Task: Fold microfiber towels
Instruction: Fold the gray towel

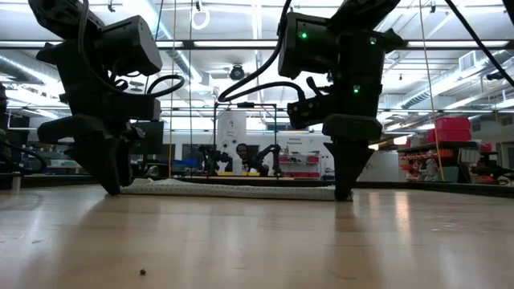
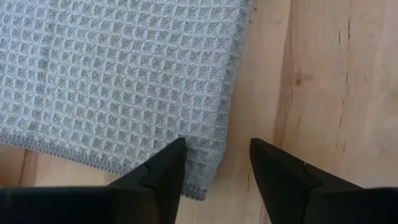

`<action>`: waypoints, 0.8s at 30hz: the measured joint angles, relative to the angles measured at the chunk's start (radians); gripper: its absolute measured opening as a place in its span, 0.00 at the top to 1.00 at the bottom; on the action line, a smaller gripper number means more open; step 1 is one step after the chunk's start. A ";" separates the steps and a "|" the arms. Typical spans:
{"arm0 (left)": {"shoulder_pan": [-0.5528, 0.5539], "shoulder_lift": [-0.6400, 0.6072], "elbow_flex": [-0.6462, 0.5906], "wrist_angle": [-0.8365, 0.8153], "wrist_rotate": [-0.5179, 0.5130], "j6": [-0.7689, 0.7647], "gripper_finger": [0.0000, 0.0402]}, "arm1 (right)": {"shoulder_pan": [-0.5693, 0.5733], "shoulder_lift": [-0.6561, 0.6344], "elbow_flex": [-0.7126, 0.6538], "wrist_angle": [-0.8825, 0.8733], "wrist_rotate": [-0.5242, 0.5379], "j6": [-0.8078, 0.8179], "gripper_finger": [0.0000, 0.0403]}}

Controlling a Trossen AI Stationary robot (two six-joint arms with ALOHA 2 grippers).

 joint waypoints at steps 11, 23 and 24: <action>0.000 0.000 0.001 -0.035 -0.020 0.006 0.98 | 0.033 0.001 -0.001 0.011 0.020 0.021 1.00; -0.052 -0.007 0.150 -0.201 -0.101 -0.014 0.99 | 0.090 -0.031 0.046 -0.151 0.111 0.060 1.00; -0.053 -0.007 0.167 -0.211 -0.105 -0.014 0.99 | 0.092 -0.032 0.059 -0.173 0.119 0.059 1.00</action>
